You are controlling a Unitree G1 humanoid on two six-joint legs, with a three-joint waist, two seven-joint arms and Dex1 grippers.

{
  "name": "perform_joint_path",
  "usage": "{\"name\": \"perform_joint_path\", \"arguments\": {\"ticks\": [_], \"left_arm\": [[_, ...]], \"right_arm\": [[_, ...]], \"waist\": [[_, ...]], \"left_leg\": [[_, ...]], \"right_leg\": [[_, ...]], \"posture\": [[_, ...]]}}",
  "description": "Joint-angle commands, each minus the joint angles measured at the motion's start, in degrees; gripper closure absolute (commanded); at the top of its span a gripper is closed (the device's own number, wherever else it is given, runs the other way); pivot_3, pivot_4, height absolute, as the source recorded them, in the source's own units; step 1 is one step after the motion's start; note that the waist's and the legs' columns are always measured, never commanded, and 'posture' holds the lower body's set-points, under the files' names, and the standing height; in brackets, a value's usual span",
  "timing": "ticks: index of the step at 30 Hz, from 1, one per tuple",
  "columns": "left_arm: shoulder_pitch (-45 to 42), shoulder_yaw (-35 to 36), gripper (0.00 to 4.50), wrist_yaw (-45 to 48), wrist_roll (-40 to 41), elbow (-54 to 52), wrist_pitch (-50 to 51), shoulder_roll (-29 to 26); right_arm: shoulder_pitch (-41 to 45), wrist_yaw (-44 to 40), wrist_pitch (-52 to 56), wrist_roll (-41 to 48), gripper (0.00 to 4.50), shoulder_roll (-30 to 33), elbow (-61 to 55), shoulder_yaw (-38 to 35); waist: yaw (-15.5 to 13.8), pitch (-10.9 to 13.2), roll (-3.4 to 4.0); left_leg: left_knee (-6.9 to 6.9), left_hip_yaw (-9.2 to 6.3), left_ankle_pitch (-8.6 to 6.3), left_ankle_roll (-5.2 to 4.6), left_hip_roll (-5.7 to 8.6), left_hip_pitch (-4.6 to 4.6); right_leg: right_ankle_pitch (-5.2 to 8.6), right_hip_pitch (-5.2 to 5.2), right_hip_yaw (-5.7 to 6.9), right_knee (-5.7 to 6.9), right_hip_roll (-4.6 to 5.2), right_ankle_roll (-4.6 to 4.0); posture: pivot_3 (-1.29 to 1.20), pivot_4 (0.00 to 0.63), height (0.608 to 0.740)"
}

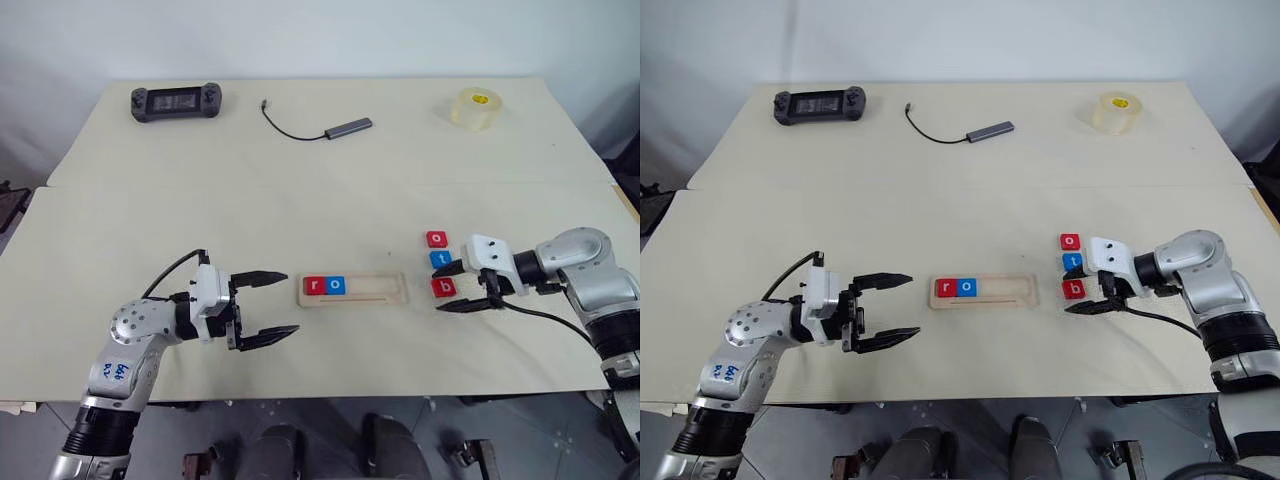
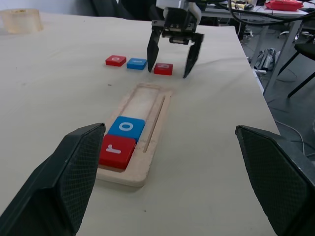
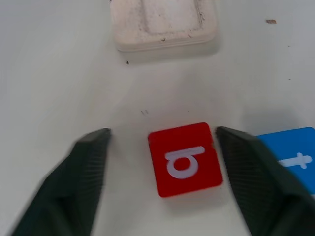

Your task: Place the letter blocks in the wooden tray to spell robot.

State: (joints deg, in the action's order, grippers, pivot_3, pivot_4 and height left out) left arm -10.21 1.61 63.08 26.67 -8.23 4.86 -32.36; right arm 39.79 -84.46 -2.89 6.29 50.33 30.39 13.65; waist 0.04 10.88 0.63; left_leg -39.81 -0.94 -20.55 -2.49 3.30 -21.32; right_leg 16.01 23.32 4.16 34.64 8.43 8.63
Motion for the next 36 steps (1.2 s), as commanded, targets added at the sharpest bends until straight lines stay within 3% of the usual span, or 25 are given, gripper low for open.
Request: {"name": "perform_joint_path", "arguments": {"ticks": [1, 3, 7, 11, 16, 35, 36], "left_arm": [[0.52, 0.93, 0.0, -0.47, 0.18, -1.74, -0.74, -0.5], [0.36, 0.92, 0.0, -0.68, 0.17, -1.73, -0.73, -0.5], [0.42, 0.92, 0.0, -0.92, 0.14, -1.69, -0.87, -0.5], [1.09, 1.19, 0.0, -0.98, 0.12, -1.37, -1.27, -0.6], [1.97, 1.27, 0.0, -1.47, -0.13, -1.32, -1.68, -0.51], [4.47, 1.67, 0.0, -5.22, -0.22, -4.13, -1.57, -0.5], [4.44, 1.64, 0.0, -5.33, -0.24, -4.14, -1.55, -0.49]], "right_arm": [[1.12, -1.76, -1.74, -1.46, 2.38, -0.66, 2.4, 0.07], [1.99, -2.0, -2.26, -1.65, 3.01, -1.13, 2.92, -0.18], [3.59, -3.82, 2.6, 0.51, 3.01, -1.55, -2.06, -1.17], [5.46, -4.45, 17.03, 4.56, 3.01, -2.45, -14.45, -0.8], [7.5, 0.76, 30.09, 5.0, 3.01, -7.23, -24.71, 2.32], [7.91, 8.68, 30.12, 0.3, 3.01, -17.08, -22.76, 7.6], [7.91, 8.76, 29.91, 0.19, 2.67, -17.18, -22.38, 7.68]], "waist": [[0.02, 0.0, 0.0], [0.08, 0.0, 0.0], [0.09, 0.0, 0.01], [0.22, 0.04, 0.09], [0.06, 0.03, 0.09], [0.14, 0.03, 0.09], [0.08, 0.03, 0.09]], "left_leg": [[-0.01, -0.01, 0.0, 0.0, 0.0, 0.0], [-0.01, -0.01, -0.01, 0.01, 0.0, 0.0], [-0.04, -0.01, -0.01, 0.02, -0.02, 0.0], [-0.04, 0.0, -0.02, 0.04, -0.03, -0.01], [-0.06, -0.06, -0.06, 0.11, -0.09, -0.01], [-0.12, -0.08, -0.05, 0.09, 0.01, -0.08], [-0.13, -0.09, -0.05, 0.09, 0.02, -0.08]], "right_leg": [[0.0, -0.01, 0.01, 0.0, 0.0, 0.0], [0.0, -0.01, 0.01, 0.0, 0.0, 0.0], [0.0, 0.0, 0.01, 0.04, -0.01, 0.0], [0.01, 0.05, -0.01, 0.06, -0.01, -0.01], [0.04, 0.05, 0.06, 0.09, -0.03, -0.07], [0.04, 0.12, 0.06, 0.21, 0.0, -0.07], [0.04, 0.12, 0.06, 0.22, 0.0, -0.07]], "posture": [[0.0, 0.15, 0.74], [0.0, 0.15, 0.74], [0.0, 0.15, 0.74], [0.0, 0.15, 0.74], [0.0, 0.15, 0.74], [0.0, 0.15, 0.74], [0.0, 0.15, 0.74]]}}
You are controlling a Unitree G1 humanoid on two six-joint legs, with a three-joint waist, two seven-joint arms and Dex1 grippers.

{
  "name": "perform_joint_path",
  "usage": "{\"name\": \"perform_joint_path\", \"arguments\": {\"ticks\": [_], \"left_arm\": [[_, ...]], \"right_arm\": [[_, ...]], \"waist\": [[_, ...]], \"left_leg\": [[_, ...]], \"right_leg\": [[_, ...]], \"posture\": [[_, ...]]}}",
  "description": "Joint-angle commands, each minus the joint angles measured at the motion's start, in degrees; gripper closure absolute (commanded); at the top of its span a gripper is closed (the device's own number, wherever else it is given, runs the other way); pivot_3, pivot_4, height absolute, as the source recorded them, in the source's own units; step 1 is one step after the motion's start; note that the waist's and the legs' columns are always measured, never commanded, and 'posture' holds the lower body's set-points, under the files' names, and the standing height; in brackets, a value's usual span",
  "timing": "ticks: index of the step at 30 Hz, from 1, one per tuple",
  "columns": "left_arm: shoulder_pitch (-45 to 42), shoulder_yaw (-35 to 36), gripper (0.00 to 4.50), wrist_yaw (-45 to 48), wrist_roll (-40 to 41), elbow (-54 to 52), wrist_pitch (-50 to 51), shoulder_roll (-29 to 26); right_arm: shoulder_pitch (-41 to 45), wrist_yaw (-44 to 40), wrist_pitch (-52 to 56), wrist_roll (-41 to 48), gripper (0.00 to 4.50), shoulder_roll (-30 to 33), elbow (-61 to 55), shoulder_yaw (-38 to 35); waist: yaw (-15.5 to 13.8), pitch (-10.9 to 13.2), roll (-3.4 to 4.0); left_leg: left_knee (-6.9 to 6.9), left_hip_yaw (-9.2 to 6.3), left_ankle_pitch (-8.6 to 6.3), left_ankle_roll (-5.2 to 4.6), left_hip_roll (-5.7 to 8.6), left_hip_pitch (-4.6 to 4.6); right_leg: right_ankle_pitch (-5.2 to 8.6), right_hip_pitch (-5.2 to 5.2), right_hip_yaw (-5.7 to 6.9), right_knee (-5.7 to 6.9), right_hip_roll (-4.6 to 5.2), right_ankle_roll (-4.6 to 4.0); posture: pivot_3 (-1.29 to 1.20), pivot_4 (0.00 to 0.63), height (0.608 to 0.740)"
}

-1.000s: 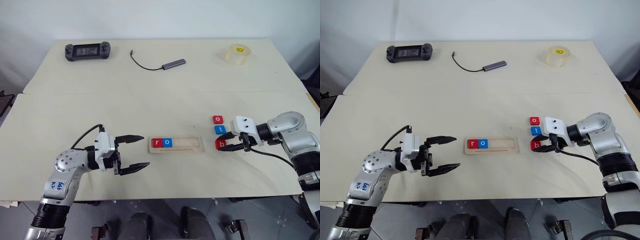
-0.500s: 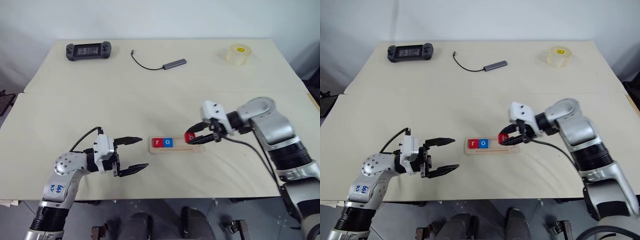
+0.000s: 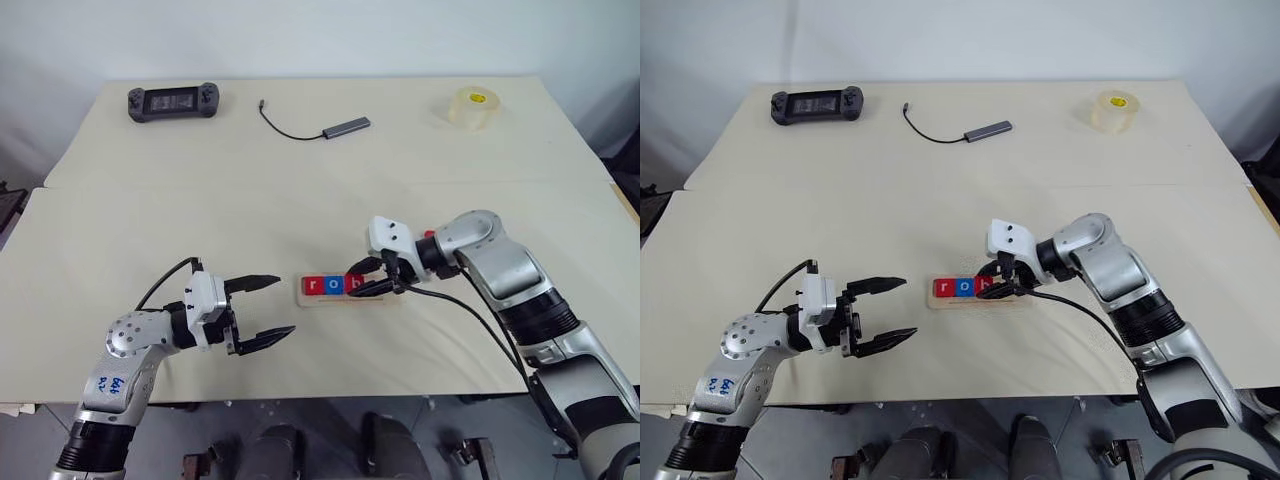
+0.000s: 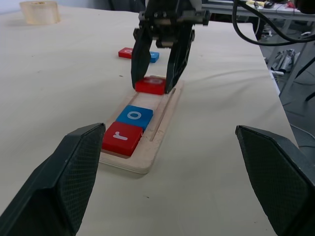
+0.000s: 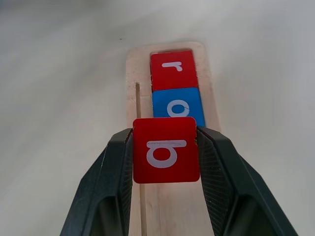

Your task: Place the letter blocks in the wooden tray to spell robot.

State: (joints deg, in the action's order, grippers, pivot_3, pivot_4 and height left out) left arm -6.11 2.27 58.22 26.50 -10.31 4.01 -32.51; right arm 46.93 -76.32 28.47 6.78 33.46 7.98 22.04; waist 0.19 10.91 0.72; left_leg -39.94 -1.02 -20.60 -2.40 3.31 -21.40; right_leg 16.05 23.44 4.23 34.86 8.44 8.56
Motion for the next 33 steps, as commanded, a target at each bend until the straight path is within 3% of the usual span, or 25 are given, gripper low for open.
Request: {"name": "perform_joint_path", "arguments": {"ticks": [1, 7, 15, 28, 33], "left_arm": [[0.31, 0.97, 0.0, -0.56, -0.09, -2.08, -0.69, -0.34], [-0.19, 0.84, 0.0, -1.42, -0.29, -1.95, -1.08, -0.04], [-1.46, 0.38, 0.0, -1.39, -0.68, -0.55, -1.73, 0.35], [-1.25, -0.25, 0.0, -0.82, -0.59, -0.64, -0.73, 0.22], [-1.43, -0.28, 0.0, -0.72, -0.59, -0.72, -0.39, 0.16]], "right_arm": [[0.75, 0.62, -1.76, -0.43, 2.28, -0.37, 0.37, -0.65], [1.06, 0.96, -4.68, -1.09, 0.15, 0.94, 2.08, -2.05], [-0.65, 1.82, -3.14, 1.61, 0.05, 1.9, -2.68, -5.64], [-8.85, 6.86, 6.9, 4.86, 4.45, 0.98, -15.41, -4.36], [-8.99, 9.24, 8.83, 3.69, 4.48, 0.64, -15.32, -2.4]], "waist": [[-0.09, 0.0, 0.0], [0.03, 0.0, 0.0], [0.02, 0.0, 0.0], [-0.07, 0.0, 0.0], [-0.08, 0.0, 0.0]], "left_leg": [[-0.01, 0.0, 0.0, 0.0, 0.01, 0.0], [0.0, 0.0, 0.0, 0.0, 0.0, 0.0], [0.0, 0.0, 0.0, 0.0, 0.0, 0.0], [-0.01, 0.01, 0.0, 0.0, -0.01, 0.0], [-0.01, 0.01, 0.0, 0.0, 0.0, 0.0]], "right_leg": [[0.0, 0.0, 0.0, 0.0, 0.01, 0.0], [0.0, 0.01, 0.0, 0.01, -0.01, 0.0], [0.0, 0.01, 0.0, 0.0, -0.01, 0.0], [0.0, 0.0, -0.01, 0.01, -0.01, 0.0], [0.0, 0.01, -0.01, 0.01, 0.0, 0.0]], "posture": [[0.0, 0.15, 0.74], [0.0, 0.15, 0.74], [0.0, 0.15, 0.74], [0.0, 0.15, 0.74], [0.0, 0.15, 0.74]]}}
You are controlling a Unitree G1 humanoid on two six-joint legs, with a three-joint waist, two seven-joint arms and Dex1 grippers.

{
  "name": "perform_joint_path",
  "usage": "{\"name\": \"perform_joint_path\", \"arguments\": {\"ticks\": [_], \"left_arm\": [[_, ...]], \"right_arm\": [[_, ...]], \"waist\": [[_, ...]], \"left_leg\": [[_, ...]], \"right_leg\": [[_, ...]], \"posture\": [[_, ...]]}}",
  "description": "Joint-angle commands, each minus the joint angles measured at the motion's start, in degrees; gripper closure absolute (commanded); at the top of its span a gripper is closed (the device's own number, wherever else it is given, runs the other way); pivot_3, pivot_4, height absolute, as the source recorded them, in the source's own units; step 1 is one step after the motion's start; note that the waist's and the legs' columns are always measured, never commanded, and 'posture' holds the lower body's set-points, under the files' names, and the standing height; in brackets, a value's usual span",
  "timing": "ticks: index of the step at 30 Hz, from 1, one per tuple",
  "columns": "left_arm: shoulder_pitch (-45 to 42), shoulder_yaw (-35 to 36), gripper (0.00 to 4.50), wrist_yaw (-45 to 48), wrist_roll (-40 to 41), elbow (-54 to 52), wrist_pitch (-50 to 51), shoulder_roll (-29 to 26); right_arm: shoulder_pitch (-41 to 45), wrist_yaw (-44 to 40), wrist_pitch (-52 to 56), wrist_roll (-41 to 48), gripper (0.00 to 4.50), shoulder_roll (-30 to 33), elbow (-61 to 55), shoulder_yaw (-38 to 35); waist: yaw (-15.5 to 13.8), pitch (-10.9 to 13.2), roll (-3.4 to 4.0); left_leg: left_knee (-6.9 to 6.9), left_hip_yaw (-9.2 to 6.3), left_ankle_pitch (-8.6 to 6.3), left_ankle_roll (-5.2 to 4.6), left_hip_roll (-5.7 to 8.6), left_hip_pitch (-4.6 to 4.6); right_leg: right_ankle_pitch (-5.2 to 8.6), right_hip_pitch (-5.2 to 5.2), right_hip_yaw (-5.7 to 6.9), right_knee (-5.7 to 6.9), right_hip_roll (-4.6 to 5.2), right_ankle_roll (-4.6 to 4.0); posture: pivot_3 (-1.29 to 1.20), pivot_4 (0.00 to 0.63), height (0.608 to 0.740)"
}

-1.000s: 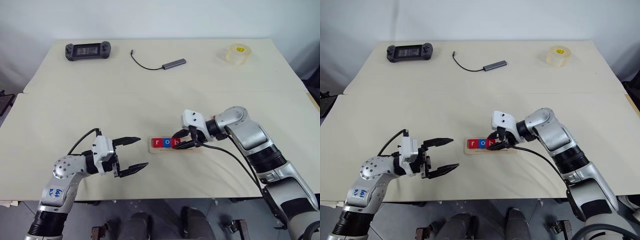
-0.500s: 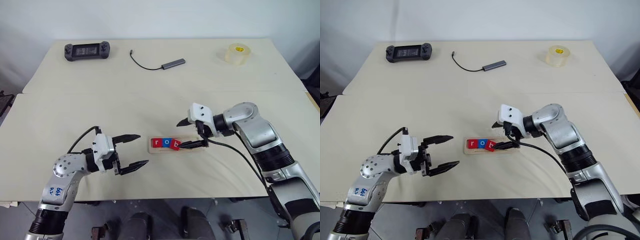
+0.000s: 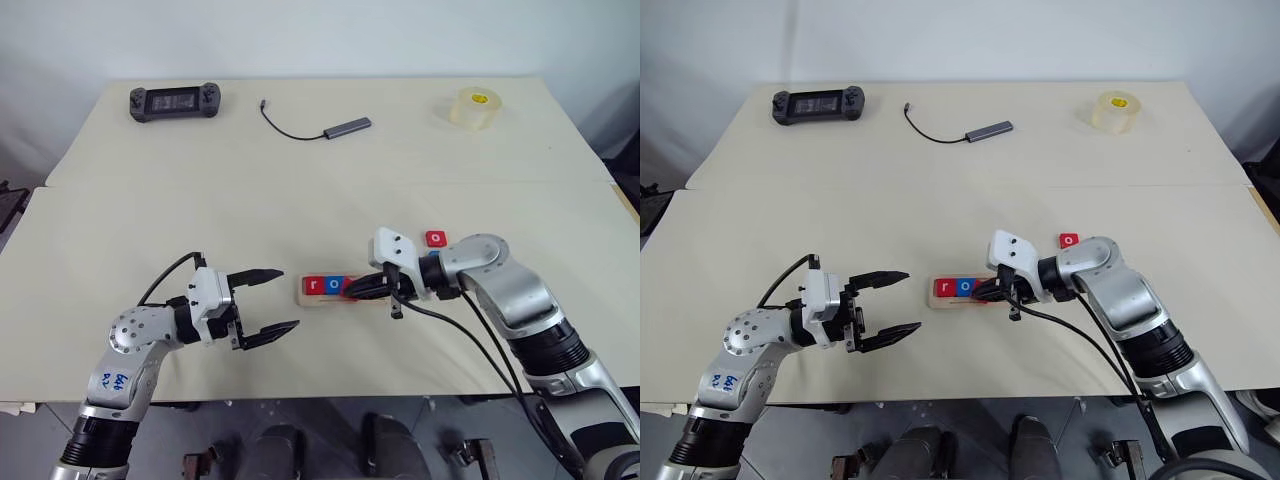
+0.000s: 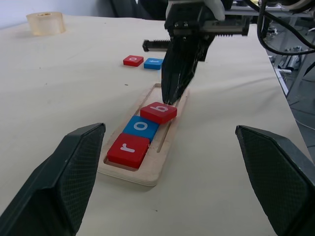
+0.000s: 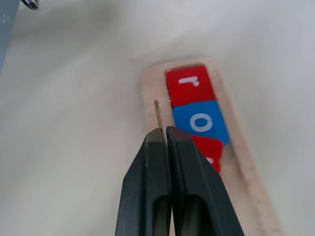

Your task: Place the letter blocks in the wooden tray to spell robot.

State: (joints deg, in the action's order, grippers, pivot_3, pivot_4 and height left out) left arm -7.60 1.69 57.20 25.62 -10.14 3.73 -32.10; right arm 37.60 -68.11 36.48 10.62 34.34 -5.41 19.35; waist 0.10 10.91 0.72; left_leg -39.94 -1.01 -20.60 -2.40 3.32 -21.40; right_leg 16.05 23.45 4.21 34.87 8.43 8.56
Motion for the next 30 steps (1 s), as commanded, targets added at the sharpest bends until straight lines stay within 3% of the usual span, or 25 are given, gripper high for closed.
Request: {"name": "perform_joint_path", "arguments": {"ticks": [1, 8, 19, 23, 30], "left_arm": [[-0.01, 0.31, 0.0, 0.34, 0.27, -0.84, -0.1, -0.27], [-0.72, 0.36, 0.0, 0.15, 0.04, -0.46, -0.22, -0.12], [-0.41, 0.48, 0.0, -0.07, 0.03, -0.67, -0.28, -0.05], [-0.14, 0.67, 0.0, 0.01, 0.1, -0.63, -0.34, -0.17], [-1.11, 0.04, 0.0, -0.11, -0.12, -0.16, -0.37, 0.36]], "right_arm": [[0.44, 1.34, 1.12, -0.3, 4.48, -0.18, -1.96, 0.72], [1.33, 2.67, 2.46, -1.59, 4.48, 0.42, -1.17, 2.25], [1.79, -2.27, 2.5, 3.79, 4.48, 5.45, -3.09, -2.68], [1.65, -0.61, 1.16, 1.33, 4.48, 7.89, 0.76, -3.23], [1.99, 2.12, 0.19, -1.01, 4.48, 5.85, 4.53, -1.48]], "waist": [[-0.01, 0.0, 0.0], [0.0, 0.0, 0.0], [-0.06, 0.0, 0.0], [-0.12, 0.0, -0.01], [0.05, 0.0, -0.01]], "left_leg": [[0.0, 0.0, 0.0, 0.0, 0.0, 0.0], [0.0, 0.0, 0.0, 0.0, 0.0, 0.0], [0.01, 0.0, 0.0, 0.0, 0.0, 0.0], [0.0, -0.01, 0.0, 0.0, 0.01, 0.0], [0.04, 0.01, 0.0, 0.0, -0.02, 0.0]], "right_leg": [[0.0, 0.0, 0.0, 0.0, 0.0, 0.0], [0.0, 0.0, 0.0, 0.0, 0.0, 0.0], [0.0, -0.01, 0.0, -0.02, 0.0, 0.0], [0.0, -0.03, 0.01, -0.04, 0.01, 0.0], [0.0, 0.01, 0.0, -0.04, -0.01, 0.0]], "posture": [[0.0, 0.15, 0.74], [0.0, 0.15, 0.74], [0.0, 0.15, 0.74], [0.0, 0.15, 0.74], [0.0, 0.15, 0.74]]}}
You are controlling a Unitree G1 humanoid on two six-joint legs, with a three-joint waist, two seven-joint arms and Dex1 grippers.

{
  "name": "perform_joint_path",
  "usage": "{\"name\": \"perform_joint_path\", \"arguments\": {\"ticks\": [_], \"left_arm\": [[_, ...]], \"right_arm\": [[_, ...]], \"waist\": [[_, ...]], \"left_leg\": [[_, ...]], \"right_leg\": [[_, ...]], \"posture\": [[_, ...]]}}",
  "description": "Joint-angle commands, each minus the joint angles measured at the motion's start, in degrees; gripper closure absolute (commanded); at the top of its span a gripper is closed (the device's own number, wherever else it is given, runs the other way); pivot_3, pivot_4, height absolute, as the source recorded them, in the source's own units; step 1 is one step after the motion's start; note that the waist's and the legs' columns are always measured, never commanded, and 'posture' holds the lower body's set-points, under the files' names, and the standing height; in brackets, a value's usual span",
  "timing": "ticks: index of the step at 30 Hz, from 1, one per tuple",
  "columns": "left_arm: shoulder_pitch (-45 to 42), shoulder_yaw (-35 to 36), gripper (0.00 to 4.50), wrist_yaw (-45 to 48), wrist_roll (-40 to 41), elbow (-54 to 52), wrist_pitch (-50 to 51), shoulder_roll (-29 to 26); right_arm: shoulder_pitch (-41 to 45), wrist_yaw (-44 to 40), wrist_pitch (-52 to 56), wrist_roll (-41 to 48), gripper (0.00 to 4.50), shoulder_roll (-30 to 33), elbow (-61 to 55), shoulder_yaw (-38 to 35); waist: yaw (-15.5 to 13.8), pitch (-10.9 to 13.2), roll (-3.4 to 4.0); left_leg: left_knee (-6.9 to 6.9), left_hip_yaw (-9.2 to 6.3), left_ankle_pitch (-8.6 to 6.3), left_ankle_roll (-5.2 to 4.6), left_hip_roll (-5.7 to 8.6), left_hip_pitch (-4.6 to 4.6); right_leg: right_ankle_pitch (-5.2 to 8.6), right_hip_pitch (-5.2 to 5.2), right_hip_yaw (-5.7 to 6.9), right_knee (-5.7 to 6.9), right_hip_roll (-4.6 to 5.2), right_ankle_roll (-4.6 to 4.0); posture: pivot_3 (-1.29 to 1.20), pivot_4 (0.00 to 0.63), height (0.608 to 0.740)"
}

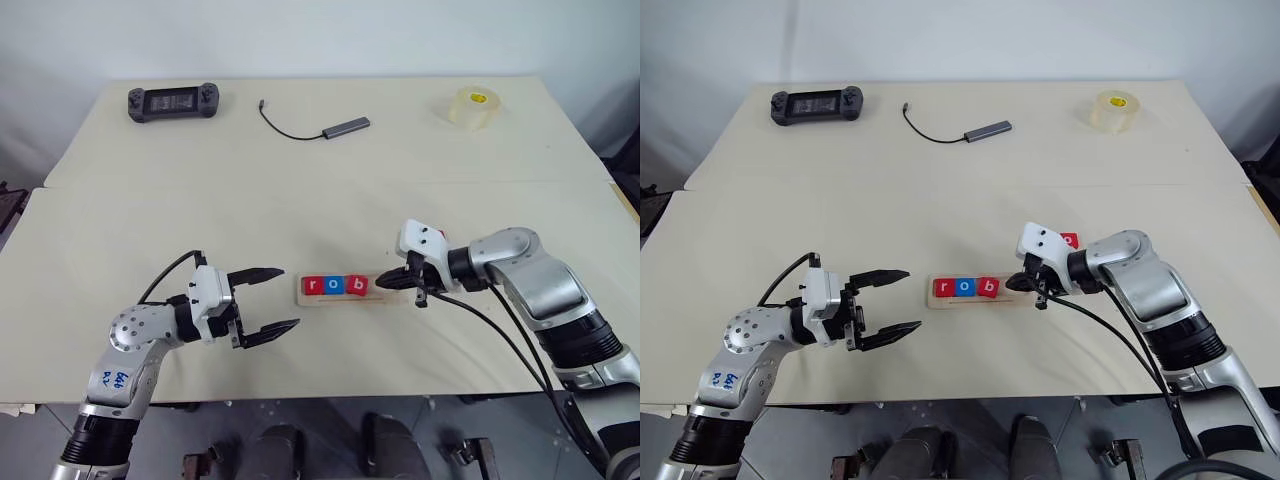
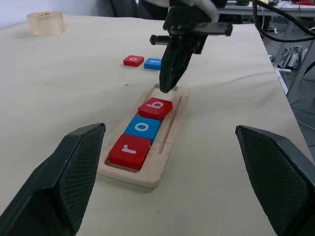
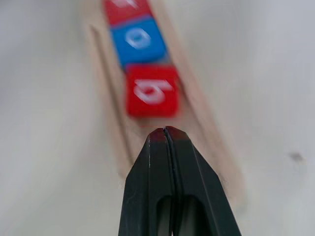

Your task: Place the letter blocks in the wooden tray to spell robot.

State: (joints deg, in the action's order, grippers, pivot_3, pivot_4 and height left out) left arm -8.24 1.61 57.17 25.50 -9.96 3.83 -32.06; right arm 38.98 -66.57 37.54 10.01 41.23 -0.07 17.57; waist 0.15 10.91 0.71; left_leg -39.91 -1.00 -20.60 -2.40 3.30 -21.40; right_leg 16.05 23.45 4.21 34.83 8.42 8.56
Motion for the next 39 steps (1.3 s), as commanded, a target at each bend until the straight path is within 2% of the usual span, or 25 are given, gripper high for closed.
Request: {"name": "perform_joint_path", "arguments": {"ticks": [1, 13, 17, 20, 23, 26, 30, 34, 35, 39], "left_arm": [[-0.52, 0.11, 0.0, -0.09, 0.0, -0.33, -0.47, 0.34], [-0.08, 0.26, 0.0, -0.81, -0.15, -0.87, -0.35, 0.49], [0.09, 0.17, 0.0, -1.04, -0.06, -1.09, -0.26, 0.54], [0.14, 0.1, 0.0, -0.84, 0.03, -0.82, -0.29, 0.46], [-0.05, 0.33, 0.0, -0.23, 0.14, 0.28, -0.62, 0.31], [-0.47, 0.62, 0.0, 0.35, 0.37, 1.81, -0.69, 0.29], [-1.38, 1.02, 0.0, 1.15, 0.56, 4.23, -0.93, 0.35], [-3.26, 1.1, 0.0, 2.17, 0.32, 7.33, -1.4, 0.48], [-3.88, 1.01, 0.0, 2.51, 0.2, 8.19, -1.54, 0.5], [-6.62, 0.49, 0.0, 4.42, -0.09, 11.19, -2.23, 0.44]], "right_arm": [[0.61, 0.71, -0.83, -0.54, 4.48, -1.37, -0.71, 0.48], [3.93, 2.75, -1.7, -2.32, 4.48, -5.84, 2.84, 1.61], [3.27, 2.17, -1.66, -2.68, 4.48, -3.69, 1.21, 0.92], [0.23, 1.89, -1.88, -0.47, 4.48, -0.48, -2.03, -3.33], [-6.52, 4.82, -3.59, 3.74, 3.93, 0.63, -6.33, -12.84], [-17.04, 8.63, -9.62, 6.02, 2.93, -0.3, -10.61, -23.22], [-32.65, 11.56, -17.33, 11.78, 1.64, -5.48, -16.19, -37.24], [-44.02, 15.34, -24.17, 12.12, 0.24, -9.43, -17.68, -44.43], [-45.9, 16.79, -26.56, 11.95, 0.04, -10.84, -17.33, -45.92], [-52.1, 20.26, -34.65, 10.55, 0.04, -14.87, -16.34, -48.75]], "waist": [[0.0, 0.0, 0.0], [-0.07, 0.0, 0.0], [-0.07, 0.0, 0.0], [-0.3, 0.0, 0.0], [-0.61, 0.0, 0.0], [-0.81, 0.0, 0.0], [-1.62, -0.01, 0.0], [-1.69, -0.01, 0.0], [-1.61, -0.01, 0.0], [-1.32, -0.03, 0.03]], "left_leg": [[0.0, 0.0, 0.0, 0.0, 0.0, 0.0], [-0.01, -0.01, 0.0, 0.0, 0.01, 0.0], [-0.01, -0.01, 0.0, 0.0, 0.01, 0.0], [-0.01, -0.02, 0.0, 0.0, 0.02, -0.01], [0.01, -0.04, 0.0, 0.0, 0.02, -0.03], [0.07, -0.01, 0.0, 0.0, 0.02, -0.02], [0.12, 0.05, 0.0, 0.0, 0.01, 0.01], [0.06, 0.08, 0.01, -0.02, 0.03, 0.11], [0.06, 0.07, 0.01, -0.02, 0.02, 0.17], [0.06, 0.12, 0.01, -0.01, -0.01, 0.32]], "right_leg": [[0.0, 0.0, 0.0, 0.0, 0.0, 0.0], [0.0, -0.01, 0.01, 0.01, 0.01, 0.0], [0.0, -0.01, 0.01, 0.01, 0.01, 0.0], [0.0, -0.01, 0.01, 0.0, 0.01, 0.0], [0.0, -0.03, 0.03, -0.06, 0.02, 0.0], [0.0, -0.02, 0.03, -0.07, 0.01, 0.0], [0.0, -0.04, 0.01, -0.07, -0.03, 0.0], [-0.01, -0.16, -0.03, -0.04, -0.03, 0.03], [-0.01, -0.22, -0.03, -0.06, -0.04, 0.03], [-0.01, -0.28, -0.12, 0.02, -0.09, 0.03]], "posture": [[0.0, 0.15, 0.74], [0.0, 0.15, 0.74], [0.0, 0.15, 0.74], [0.0, 0.15, 0.74], [0.0, 0.15, 0.74], [0.0, 0.15, 0.74], [0.0, 0.15, 0.74], [0.0, 0.15, 0.74], [0.0, 0.15, 0.74], [0.0, 0.15, 0.74]]}}
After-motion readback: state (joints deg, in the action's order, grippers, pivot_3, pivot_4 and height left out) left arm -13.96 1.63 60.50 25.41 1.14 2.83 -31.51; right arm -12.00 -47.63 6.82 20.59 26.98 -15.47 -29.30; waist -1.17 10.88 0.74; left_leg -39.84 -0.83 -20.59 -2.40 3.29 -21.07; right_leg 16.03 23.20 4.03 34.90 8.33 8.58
